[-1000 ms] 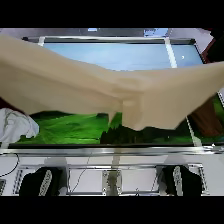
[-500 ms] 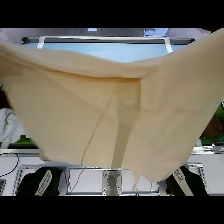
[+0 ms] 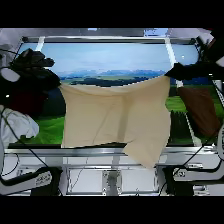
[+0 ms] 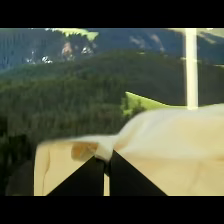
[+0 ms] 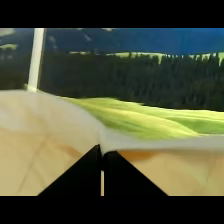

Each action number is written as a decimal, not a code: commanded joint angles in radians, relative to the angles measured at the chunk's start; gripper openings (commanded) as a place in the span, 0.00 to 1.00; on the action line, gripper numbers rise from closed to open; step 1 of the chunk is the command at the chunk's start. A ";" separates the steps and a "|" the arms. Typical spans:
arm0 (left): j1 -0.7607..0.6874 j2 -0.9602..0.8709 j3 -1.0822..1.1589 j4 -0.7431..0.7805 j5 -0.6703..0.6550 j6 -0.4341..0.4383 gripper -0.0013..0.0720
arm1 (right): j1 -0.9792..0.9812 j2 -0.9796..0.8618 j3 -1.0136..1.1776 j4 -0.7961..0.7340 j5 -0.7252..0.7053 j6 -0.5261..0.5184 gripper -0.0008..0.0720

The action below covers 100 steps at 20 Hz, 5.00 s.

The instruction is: Fold the shirts.

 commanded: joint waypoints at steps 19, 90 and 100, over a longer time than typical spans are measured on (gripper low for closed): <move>-0.050 -0.158 0.019 0.318 -0.124 -0.092 0.03 | 0.031 -0.022 -0.150 -0.406 0.178 0.006 0.05; 0.047 0.425 -0.671 0.332 -0.305 -0.369 0.96 | 0.035 0.301 -1.013 -0.251 0.164 -0.008 0.06; 0.094 0.371 -0.818 0.113 -0.209 -0.342 0.95 | 0.035 0.301 -1.013 -0.220 0.165 -0.025 0.06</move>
